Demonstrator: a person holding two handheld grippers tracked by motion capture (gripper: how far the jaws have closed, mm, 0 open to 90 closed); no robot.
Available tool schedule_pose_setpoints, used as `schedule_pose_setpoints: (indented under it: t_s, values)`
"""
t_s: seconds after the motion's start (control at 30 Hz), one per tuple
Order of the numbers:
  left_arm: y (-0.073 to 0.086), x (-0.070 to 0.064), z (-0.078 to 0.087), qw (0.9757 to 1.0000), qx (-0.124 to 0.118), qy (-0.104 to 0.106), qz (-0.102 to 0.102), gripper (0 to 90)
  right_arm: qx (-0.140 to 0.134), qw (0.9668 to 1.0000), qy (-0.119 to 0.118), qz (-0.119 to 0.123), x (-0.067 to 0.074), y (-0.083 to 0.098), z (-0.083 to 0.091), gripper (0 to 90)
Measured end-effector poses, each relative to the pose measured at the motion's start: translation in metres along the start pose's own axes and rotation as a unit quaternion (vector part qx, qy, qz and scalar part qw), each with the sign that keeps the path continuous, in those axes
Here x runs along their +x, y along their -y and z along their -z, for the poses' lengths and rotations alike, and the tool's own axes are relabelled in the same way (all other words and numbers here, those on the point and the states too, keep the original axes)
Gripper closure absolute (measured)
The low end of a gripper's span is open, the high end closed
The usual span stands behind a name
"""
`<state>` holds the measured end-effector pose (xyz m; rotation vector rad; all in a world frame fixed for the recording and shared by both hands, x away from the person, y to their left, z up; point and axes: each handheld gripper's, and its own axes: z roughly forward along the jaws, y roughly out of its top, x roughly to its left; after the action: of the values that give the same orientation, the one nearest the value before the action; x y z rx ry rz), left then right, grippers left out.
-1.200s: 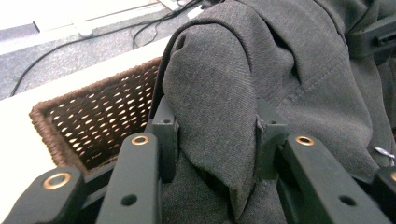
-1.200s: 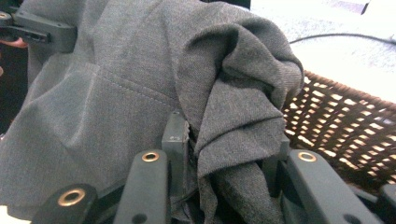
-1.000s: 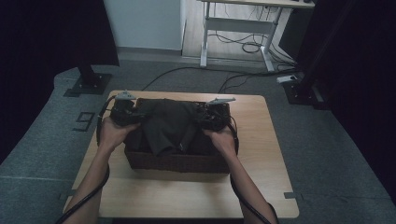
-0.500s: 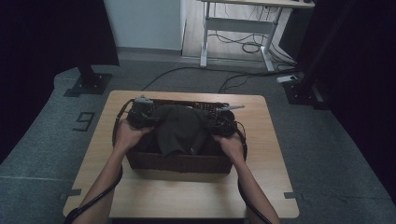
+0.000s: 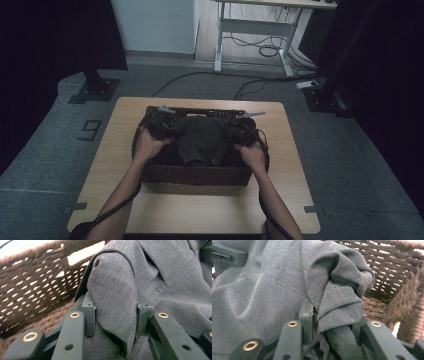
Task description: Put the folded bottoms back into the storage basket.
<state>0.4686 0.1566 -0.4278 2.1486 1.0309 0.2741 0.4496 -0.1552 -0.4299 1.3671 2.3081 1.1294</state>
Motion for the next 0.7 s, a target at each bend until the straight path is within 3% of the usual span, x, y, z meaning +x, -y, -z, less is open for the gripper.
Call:
schedule_pose_setpoints:
  t_s: [0.1,0.37,0.53,0.7]
  values:
    - [0.008,0.005,0.008,0.9996,0.017,-0.021,-0.001,61.5,0.011,0.9999,-0.002,0.011,0.01,-0.005,-0.013,63.6]
    - [0.013,0.009,0.013,0.9987,0.035,-0.037,-0.001,61.3,0.031,0.9991,0.002,0.029,0.024,-0.009,-0.033,63.3]
    - [0.006,0.005,-0.002,0.9979,0.047,-0.045,-0.004,61.2,0.039,0.9989,0.012,0.023,0.016,-0.01,-0.036,62.9]
    - [0.002,-0.007,-0.024,0.9953,0.074,-0.058,-0.022,61.2,0.053,0.9975,0.04,0.026,0.012,-0.012,-0.039,61.8]
